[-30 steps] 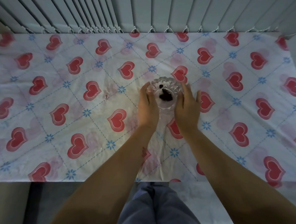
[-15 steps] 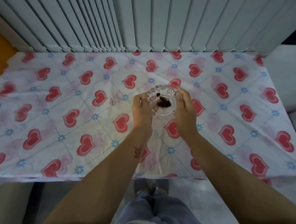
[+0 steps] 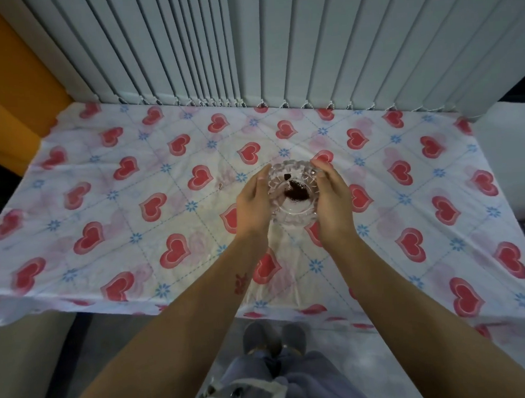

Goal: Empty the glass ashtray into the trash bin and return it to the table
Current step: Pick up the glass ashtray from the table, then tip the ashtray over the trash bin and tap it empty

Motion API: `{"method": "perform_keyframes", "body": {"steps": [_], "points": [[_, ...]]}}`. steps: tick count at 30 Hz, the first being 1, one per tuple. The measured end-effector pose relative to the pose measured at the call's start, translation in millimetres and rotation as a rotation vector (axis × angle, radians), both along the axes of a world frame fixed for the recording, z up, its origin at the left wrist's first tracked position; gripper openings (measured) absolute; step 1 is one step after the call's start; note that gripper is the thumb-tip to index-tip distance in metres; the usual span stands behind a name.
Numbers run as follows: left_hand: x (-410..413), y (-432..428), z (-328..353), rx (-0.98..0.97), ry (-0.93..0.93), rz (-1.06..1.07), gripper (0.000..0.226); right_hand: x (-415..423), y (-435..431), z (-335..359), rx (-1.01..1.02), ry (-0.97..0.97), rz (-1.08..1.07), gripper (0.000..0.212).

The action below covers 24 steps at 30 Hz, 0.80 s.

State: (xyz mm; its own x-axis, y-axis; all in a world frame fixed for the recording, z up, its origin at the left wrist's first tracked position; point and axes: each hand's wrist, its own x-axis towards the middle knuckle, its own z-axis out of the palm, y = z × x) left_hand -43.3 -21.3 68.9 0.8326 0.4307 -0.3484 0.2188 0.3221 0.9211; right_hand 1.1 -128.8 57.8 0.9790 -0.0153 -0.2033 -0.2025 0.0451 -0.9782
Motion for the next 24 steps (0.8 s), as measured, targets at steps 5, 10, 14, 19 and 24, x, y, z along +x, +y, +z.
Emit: {"method": "perform_keyframes", "body": {"steps": [5, 10, 14, 19, 24], "points": [[-10, 15, 2, -0.054, -0.020, 0.055, 0.030, -11, 14, 1, 0.037, 0.025, 0.076, 0.029], [-28, 19, 4, 0.029, -0.073, 0.129, 0.035, -21, 25, 3, 0.048, -0.001, 0.187, 0.033], [-46, 20, 3, 0.081, -0.059, 0.220, 0.037, -30, 27, 2, 0.020, 0.015, 0.317, 0.033], [-79, 5, 4, 0.045, -0.057, 0.350, 0.036, -49, 22, -1, -0.023, 0.025, 0.462, 0.033], [-118, -4, -3, 0.026, -0.053, 0.484, 0.034, -78, 21, -4, -0.060, 0.018, 0.591, 0.032]]}}
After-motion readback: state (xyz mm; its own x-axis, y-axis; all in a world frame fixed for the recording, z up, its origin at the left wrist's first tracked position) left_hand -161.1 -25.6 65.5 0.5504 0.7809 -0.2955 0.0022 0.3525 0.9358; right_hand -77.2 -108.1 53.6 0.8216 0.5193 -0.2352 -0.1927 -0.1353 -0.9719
